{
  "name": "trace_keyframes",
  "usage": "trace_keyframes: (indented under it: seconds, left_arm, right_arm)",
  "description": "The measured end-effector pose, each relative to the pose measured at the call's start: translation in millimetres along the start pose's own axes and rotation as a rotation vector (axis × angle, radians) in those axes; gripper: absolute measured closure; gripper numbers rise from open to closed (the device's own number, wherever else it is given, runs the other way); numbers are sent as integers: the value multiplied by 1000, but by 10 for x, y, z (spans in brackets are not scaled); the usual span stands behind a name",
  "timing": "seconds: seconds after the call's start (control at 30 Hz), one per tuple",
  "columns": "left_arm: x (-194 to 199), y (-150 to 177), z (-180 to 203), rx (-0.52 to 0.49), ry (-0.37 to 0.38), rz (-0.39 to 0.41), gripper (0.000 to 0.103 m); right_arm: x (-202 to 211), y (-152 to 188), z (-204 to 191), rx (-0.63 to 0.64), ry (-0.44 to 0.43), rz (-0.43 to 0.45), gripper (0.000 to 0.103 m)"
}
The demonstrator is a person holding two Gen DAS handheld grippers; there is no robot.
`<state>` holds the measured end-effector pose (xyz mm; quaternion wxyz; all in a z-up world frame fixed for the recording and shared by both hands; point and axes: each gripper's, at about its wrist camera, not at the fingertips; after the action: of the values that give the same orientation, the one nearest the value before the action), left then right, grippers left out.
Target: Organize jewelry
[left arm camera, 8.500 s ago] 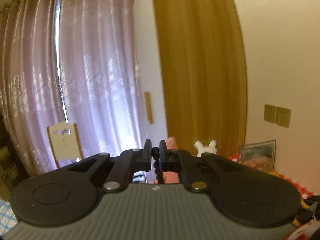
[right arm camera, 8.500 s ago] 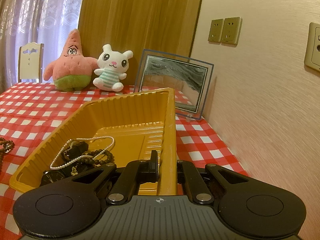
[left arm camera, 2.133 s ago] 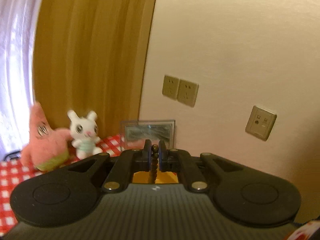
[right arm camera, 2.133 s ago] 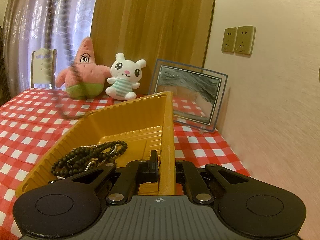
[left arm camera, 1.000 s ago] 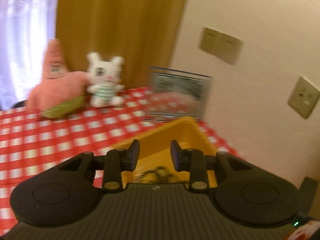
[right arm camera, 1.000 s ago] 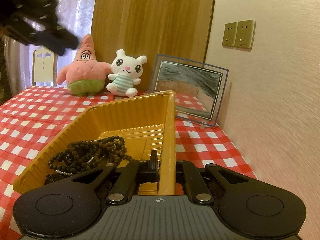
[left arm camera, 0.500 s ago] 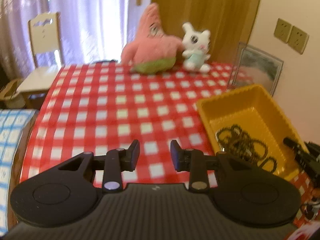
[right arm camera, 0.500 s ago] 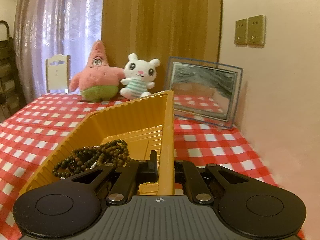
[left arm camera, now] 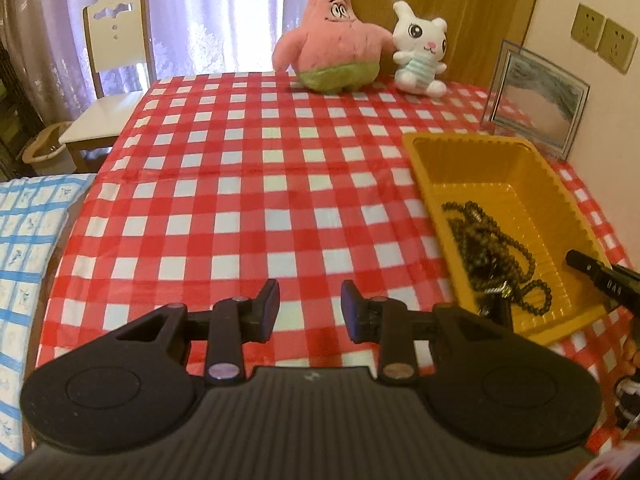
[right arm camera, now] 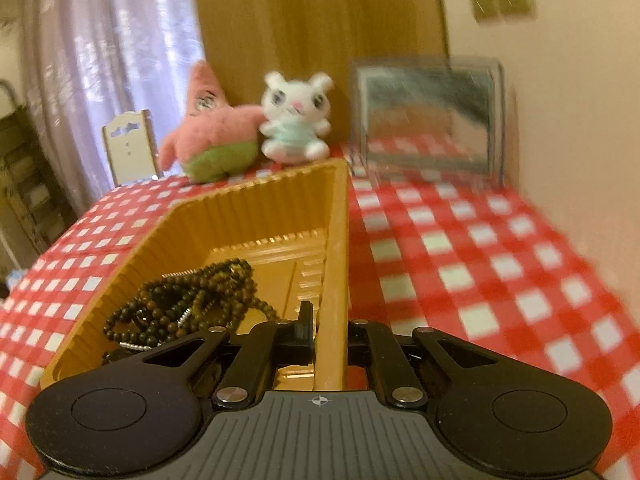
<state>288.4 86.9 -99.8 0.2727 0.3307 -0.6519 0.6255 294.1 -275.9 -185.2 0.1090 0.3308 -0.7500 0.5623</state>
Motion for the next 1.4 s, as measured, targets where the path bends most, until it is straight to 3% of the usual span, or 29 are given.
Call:
trace_keyframes:
  seconds: [0.63,0.67,0.73,0.77,0.8,0.97,1.13,1.2,1.4]
  left_arm:
    - [172,295,233,-21,-103,12,65]
    - [191,311,239,-20,-106,14,63]
    - [241,347,263,-20,-119,24,61]
    - [264,355,269,-19,-124,29,59]
    - [288,365,276,-16,-129,33,57]
    - [411,383,307,-7,-162,52,47]
    - [667,391,359,-14,-185,112,29]
    - [777,395,375,-23,-189,145,16]
    - [1116,473,355,-27,-177,218,10]
  right_arm:
    - [-96,18,196,-56,-31,-33,95]
    - [-86,15,204,-59,-32,-34,88]
    - [-46,3,226,-70,-14,-14,60]
    - [0,-2,244,-76,-4,11,35]
    - [41,-9,252,-74,3,34,27]
    - [205,-91,243,-37,34,57,25]
    - [454,-161,109,-3,59,68,25]
    - [586,-166,-5,18,61,71,25]
    - [1015,-26,-449,79,51,40,24]
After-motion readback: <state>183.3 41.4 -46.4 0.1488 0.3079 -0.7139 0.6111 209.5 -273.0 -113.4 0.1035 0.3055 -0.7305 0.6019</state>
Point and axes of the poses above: each gripper's, at about its wrist camera, not at the fingertips, and x roughly against the way its jaws point, z to its right, y to its underside, and after that the axes turned 6 degrees about -y, right-handed
